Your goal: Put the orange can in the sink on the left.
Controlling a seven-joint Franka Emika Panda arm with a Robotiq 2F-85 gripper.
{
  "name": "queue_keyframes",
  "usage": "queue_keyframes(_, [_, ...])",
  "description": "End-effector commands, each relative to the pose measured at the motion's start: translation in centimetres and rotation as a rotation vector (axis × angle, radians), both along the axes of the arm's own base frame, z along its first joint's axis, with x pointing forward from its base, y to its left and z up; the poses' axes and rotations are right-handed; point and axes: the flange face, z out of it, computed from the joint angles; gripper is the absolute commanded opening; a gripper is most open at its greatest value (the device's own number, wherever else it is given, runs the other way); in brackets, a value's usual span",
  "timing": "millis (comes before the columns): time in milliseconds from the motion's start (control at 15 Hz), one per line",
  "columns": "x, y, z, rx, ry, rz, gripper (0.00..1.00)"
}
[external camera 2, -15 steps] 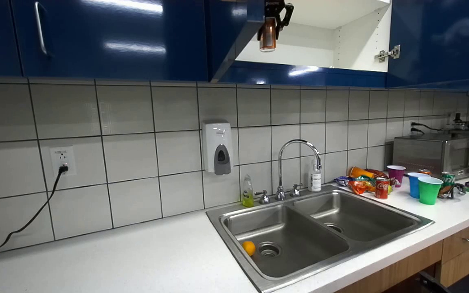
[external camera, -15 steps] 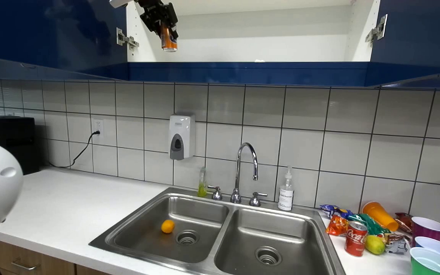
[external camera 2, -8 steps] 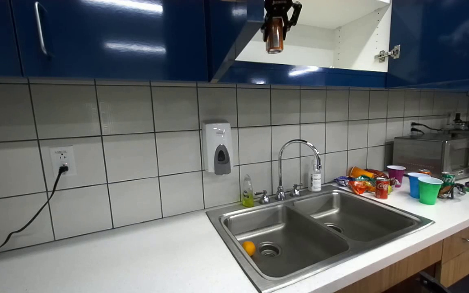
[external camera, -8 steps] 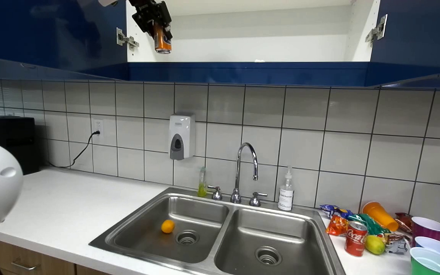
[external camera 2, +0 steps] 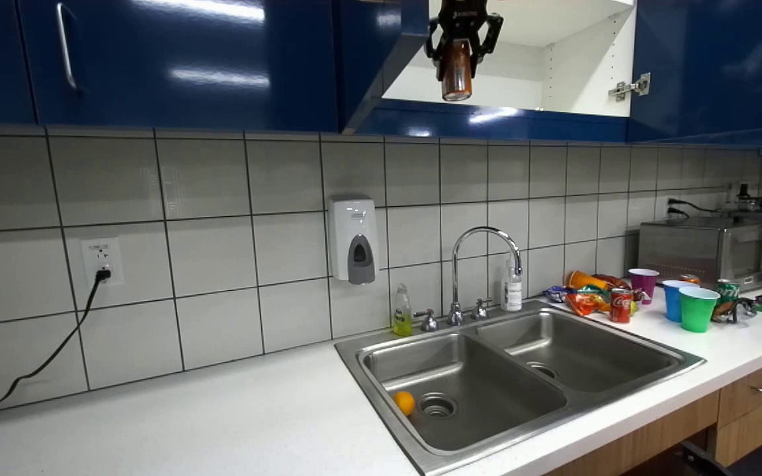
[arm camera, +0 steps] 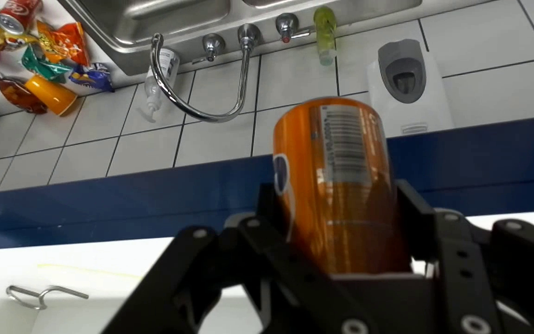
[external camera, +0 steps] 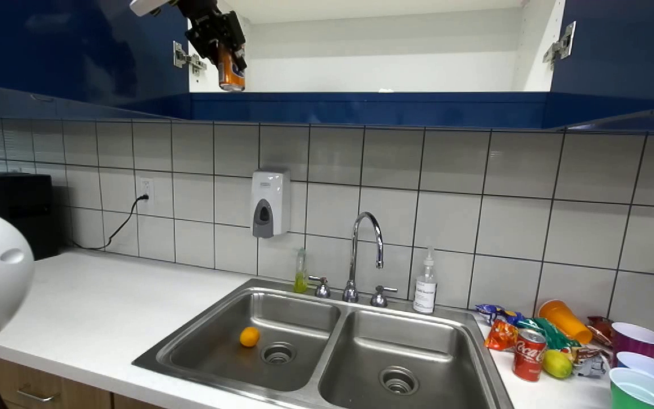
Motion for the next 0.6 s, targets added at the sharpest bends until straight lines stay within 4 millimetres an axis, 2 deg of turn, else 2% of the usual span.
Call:
queue_keyframes(0, [-2.2, -0.1, -0.6, 0.018, -0.005, -0.013, 0.38])
queue_keyframes(533, [-4.2, -0.4, -3.7, 0.041, 0.052, -0.016, 0.38])
